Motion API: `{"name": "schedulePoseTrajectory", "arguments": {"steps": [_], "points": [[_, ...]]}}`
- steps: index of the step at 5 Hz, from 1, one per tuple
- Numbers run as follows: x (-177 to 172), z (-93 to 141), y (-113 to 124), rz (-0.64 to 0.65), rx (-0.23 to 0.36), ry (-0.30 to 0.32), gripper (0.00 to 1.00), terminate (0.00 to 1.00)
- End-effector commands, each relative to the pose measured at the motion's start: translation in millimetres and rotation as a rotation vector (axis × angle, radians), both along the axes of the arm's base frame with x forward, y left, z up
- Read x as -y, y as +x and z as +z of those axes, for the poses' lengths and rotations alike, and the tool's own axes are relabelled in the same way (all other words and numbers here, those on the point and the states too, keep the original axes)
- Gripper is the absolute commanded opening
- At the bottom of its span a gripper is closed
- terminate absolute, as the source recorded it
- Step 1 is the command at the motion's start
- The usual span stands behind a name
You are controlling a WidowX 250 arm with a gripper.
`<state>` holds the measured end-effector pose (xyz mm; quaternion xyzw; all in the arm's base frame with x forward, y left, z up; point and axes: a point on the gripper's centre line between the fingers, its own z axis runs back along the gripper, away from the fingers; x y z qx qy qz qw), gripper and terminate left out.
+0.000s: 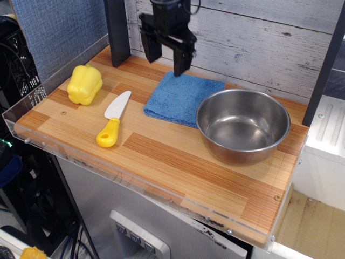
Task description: Move the blue cloth from in front of the metal bowl to behind it.
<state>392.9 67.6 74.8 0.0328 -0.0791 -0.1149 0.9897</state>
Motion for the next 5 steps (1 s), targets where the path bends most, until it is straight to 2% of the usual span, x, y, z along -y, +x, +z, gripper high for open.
{"name": "schedulePoseTrajectory", "arguments": {"steps": [1,2,3,4,5], "points": [[-11.8,59.3,-0.7,0.070,0.063,0.019,1.00,0.00],[-8.0,79.2,-17.5,0.084,0.043,-0.014,1.00,0.00],[-2.8,99.2,-35.9,0.080,0.060,-0.036,1.00,0.00],[-2.8,112.9,-45.3,0.079,0.081,-0.031,1.00,0.00],[-7.5,116.5,-49.5,0.108,0.077,-0.014,1.00,0.00]]}}
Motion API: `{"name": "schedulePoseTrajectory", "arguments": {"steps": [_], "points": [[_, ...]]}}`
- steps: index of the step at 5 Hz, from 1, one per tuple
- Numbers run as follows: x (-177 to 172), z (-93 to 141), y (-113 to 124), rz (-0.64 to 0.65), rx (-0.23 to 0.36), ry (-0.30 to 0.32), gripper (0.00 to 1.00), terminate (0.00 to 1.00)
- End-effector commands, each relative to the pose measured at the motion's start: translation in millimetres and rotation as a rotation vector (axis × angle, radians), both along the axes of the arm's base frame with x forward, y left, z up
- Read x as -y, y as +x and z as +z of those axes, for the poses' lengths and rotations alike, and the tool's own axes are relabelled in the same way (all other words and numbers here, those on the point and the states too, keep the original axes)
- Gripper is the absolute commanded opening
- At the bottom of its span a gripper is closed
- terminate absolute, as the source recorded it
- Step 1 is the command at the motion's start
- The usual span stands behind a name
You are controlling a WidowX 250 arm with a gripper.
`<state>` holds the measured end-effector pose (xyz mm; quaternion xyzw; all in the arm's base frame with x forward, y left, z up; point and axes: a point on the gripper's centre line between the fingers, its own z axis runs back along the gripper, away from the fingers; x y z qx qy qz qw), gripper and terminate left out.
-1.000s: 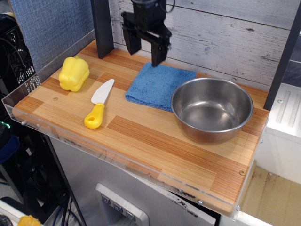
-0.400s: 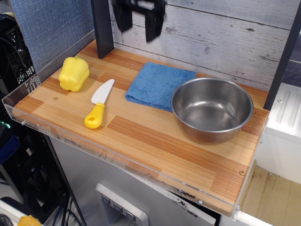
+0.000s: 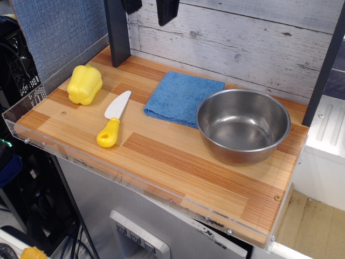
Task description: Move the blue cloth from in front of the metal bowl to behind it.
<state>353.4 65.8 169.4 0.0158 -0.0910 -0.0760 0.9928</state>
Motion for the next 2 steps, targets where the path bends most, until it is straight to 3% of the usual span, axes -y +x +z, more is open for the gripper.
{"name": "schedulePoseTrajectory", "arguments": {"steps": [1,2], "points": [[-9.3,21.9,-9.9,0.035,0.053,0.030,1.00,0.00],[-9.3,21.9,-9.9,0.035,0.053,0.030,1.00,1.00]]}}
